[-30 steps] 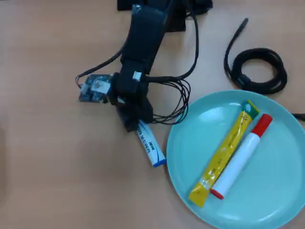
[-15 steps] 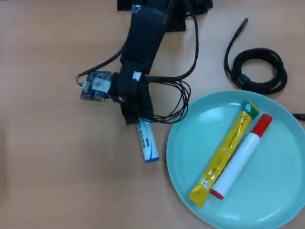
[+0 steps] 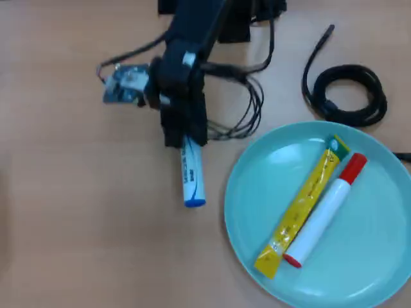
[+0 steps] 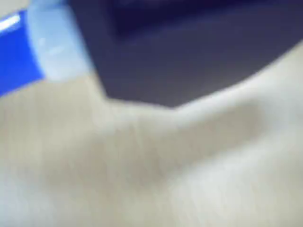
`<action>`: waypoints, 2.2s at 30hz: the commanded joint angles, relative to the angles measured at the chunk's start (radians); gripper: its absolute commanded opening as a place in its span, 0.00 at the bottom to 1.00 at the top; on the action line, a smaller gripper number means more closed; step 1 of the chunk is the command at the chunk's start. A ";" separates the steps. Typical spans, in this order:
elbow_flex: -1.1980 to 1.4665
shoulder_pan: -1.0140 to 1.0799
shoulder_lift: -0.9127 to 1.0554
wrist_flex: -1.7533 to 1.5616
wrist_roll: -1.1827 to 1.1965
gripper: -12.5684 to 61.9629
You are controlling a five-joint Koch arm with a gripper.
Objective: Pick up the blue pen, then put it in the green bowl
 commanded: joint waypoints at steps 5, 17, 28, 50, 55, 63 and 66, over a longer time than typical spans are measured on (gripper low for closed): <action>-0.061 -0.012 0.202 0.029 -0.066 0.08; -0.060 -0.137 0.387 -0.075 -0.333 0.08; -0.049 -0.301 0.443 -0.143 -0.588 0.09; 0.216 -0.566 0.397 -0.646 -0.733 0.09; 0.250 -0.603 0.298 -0.770 -0.736 0.09; 0.252 -0.640 0.109 -0.887 -0.742 0.08; 0.252 -0.640 0.063 -0.904 -0.742 0.08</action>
